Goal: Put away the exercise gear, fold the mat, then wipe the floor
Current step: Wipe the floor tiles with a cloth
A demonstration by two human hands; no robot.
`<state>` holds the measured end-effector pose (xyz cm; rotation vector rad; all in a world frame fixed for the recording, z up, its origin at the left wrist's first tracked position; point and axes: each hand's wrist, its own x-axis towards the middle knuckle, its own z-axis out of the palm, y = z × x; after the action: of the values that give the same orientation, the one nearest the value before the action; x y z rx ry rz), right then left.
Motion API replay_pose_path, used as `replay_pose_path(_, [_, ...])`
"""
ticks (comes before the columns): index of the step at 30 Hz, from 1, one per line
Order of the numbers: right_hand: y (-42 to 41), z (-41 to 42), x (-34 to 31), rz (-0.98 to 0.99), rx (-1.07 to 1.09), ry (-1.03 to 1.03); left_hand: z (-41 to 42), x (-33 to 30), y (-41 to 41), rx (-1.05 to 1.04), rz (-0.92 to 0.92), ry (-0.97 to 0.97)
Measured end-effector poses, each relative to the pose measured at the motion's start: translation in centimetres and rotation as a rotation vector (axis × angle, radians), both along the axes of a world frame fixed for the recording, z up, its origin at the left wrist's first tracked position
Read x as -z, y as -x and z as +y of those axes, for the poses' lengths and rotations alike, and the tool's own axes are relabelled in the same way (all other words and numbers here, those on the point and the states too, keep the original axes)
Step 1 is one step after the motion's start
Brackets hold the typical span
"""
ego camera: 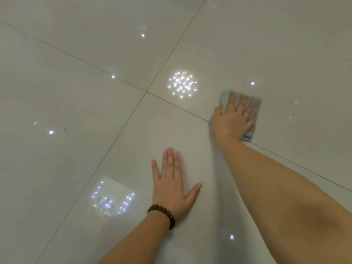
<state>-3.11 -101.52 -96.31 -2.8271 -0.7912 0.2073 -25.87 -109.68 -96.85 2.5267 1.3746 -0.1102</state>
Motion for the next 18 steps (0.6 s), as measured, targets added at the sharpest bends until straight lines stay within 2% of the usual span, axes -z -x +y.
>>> replay_pose_path(1, [2.5, 0.7, -0.1, -0.002, 0.006, 0.013, 0.4, 0.2, 1.5, -0.132, 0.004, -0.006])
replay_pose_path(2, [5.3, 1.1, 0.0, -0.009, -0.159, 0.004, 0.8, 0.4, 3.3, -0.31, 0.028, -0.01])
replay_pose_path(4, [10.4, 0.6, 0.7, -0.031, -0.8, -0.07, 1.6, 0.6, 6.9, -0.636, 0.101, 0.008])
replay_pose_path(6, [10.1, 1.1, 0.5, -0.105, -1.429, -0.036, 2.0, 0.6, 8.4, -0.709, 0.146, 0.045])
replay_pose_path(7, [8.1, 2.5, 0.7, -0.154, -1.557, -0.031, 2.1, 0.6, 8.3, -0.693, 0.147, 0.059])
replay_pose_path(8, [6.0, 4.0, 0.8, -0.169, -1.497, -0.017, 2.2, 0.6, 8.1, -0.681, 0.142, 0.068])
replay_pose_path(9, [4.3, 5.5, 0.6, -0.145, -1.27, -0.001, 2.1, 0.6, 7.8, -0.676, 0.143, 0.076])
replay_pose_path(11, [3.3, 7.8, 0.2, -0.036, -0.55, -0.016, 2.0, 0.6, 7.8, -0.662, 0.159, 0.076])
replay_pose_path(12, [4.9, 8.8, 0.0, 0.014, -0.285, -0.014, 2.0, 0.7, 8.0, -0.66, 0.164, 0.063])
replay_pose_path(13, [7.7, 9.6, -0.5, 0.035, -0.179, -0.002, 2.1, 0.7, 8.0, -0.662, 0.164, 0.053])
replay_pose_path(14, [10.8, 10.0, -0.6, 0.032, -0.261, 0.005, 2.1, 0.7, 8.0, -0.663, 0.161, 0.049])
replay_pose_path(15, [13.8, 10.1, -0.5, 0.035, -0.483, 0.0, 2.1, 0.8, 8.0, -0.661, 0.161, 0.047])
replay_pose_path(17, [17.6, 8.9, -0.4, 0.047, -1.113, 0.031, 2.1, 0.9, 8.1, -0.663, 0.153, 0.054])
replay_pose_path(18, [17.5, 8.2, -0.2, 0.018, -1.349, 0.051, 2.0, 0.9, 8.2, -0.665, 0.152, 0.059])
